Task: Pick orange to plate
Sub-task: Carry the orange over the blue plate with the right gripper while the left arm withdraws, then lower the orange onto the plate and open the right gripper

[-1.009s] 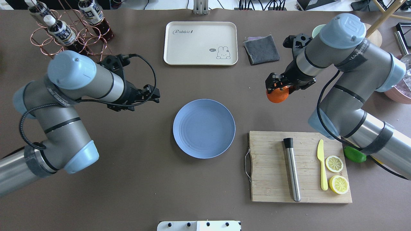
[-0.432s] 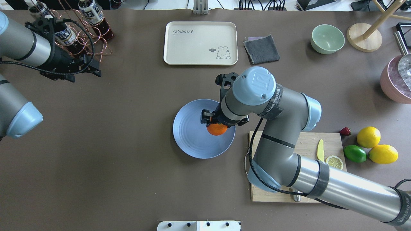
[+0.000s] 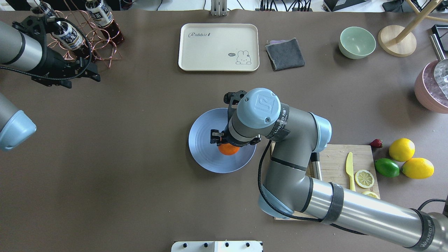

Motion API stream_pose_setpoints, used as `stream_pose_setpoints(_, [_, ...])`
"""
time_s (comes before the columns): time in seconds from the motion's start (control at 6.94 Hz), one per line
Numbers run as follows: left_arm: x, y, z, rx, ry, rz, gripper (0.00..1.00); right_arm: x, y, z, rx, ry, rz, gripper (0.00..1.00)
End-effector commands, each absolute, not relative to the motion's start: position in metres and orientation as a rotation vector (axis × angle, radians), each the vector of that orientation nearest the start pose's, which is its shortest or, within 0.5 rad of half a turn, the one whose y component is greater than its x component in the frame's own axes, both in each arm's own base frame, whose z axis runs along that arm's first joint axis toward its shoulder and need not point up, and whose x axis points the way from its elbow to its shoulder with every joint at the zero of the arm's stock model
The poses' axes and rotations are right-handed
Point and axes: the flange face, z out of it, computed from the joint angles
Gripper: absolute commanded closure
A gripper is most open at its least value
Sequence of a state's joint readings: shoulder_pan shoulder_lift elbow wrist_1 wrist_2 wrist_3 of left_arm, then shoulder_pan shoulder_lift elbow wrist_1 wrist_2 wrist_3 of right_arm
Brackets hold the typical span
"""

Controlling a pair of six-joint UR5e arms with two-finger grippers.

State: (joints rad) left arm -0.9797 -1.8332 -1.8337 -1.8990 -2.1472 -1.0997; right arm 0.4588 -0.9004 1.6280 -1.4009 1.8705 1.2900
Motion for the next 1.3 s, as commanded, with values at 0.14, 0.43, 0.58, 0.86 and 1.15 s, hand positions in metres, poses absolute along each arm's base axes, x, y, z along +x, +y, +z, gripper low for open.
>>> stream_pose_setpoints(0.14, [0.255,-0.522,0.354,0.149,0.982,-0.219,0.03,-0.584,-0.397,0.222,0.054,-0.918,0.024,0.00])
stream_pose_setpoints(0.43, [0.252,-0.520,0.353,0.152,0.984,-0.220,0.03,-0.574,-0.402,0.214,0.068,-0.937,0.024,0.00])
stream_pose_setpoints(0.58, [0.247,-0.522,0.350,0.160,0.987,-0.226,0.03,-0.522,-0.428,0.216,0.085,-0.956,0.073,0.00])
stream_pose_setpoints(0.86, [0.187,-0.544,0.363,0.158,0.937,-0.139,0.03,-0.337,-0.514,0.289,0.031,-0.988,0.109,0.00])
stream_pose_setpoints(1.15, [0.095,-0.562,0.385,0.180,0.850,-0.005,0.03,-0.172,-0.554,0.399,0.097,-0.940,0.006,0.00])
